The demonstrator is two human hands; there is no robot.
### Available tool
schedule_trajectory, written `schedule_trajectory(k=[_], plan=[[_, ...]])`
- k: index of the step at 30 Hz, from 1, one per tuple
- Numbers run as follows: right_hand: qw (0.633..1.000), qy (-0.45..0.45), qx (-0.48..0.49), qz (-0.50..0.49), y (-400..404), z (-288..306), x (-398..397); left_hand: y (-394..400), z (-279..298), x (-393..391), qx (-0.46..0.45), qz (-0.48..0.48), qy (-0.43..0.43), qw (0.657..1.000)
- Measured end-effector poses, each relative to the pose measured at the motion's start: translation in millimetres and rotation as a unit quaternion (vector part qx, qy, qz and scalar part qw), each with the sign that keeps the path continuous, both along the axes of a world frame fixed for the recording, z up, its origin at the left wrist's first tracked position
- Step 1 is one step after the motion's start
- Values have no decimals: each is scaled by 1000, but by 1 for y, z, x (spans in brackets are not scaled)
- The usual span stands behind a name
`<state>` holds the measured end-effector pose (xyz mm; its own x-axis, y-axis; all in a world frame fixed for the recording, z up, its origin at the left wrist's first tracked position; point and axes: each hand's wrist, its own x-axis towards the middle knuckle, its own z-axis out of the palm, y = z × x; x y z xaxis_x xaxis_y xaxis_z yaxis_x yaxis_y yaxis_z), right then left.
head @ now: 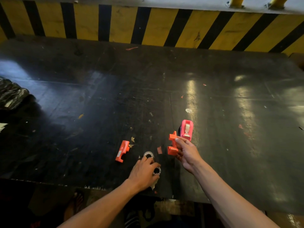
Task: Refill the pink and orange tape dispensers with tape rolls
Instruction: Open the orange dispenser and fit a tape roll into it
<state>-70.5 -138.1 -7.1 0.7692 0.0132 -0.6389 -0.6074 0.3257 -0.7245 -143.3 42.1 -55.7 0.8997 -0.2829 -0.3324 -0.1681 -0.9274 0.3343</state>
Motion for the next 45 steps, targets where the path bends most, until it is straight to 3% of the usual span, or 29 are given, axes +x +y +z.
schedule_trajectory(k=[6,12,16,18,22,26,37,45], plan=[[1000,18,-11,0,-2,0,-2,17,6,9,-88,115,-75,987],[999,26,-14,15,3,0,-3,24,13,40,-82,154,75,982],[999,25,-15,24,3,3,-3,24,9,47,-123,190,76,971],[999,19,-11,24,2,3,-4,24,8,49,-225,249,78,939],[999,6,2,38,2,3,-6,20,27,50,-454,317,117,825],[996,-30,30,84,7,10,-6,18,45,53,-541,289,116,782],[983,-95,54,149,7,18,-2,17,64,58,-516,223,84,823],[981,-68,93,154,2,9,-1,19,66,62,-469,196,63,859]])
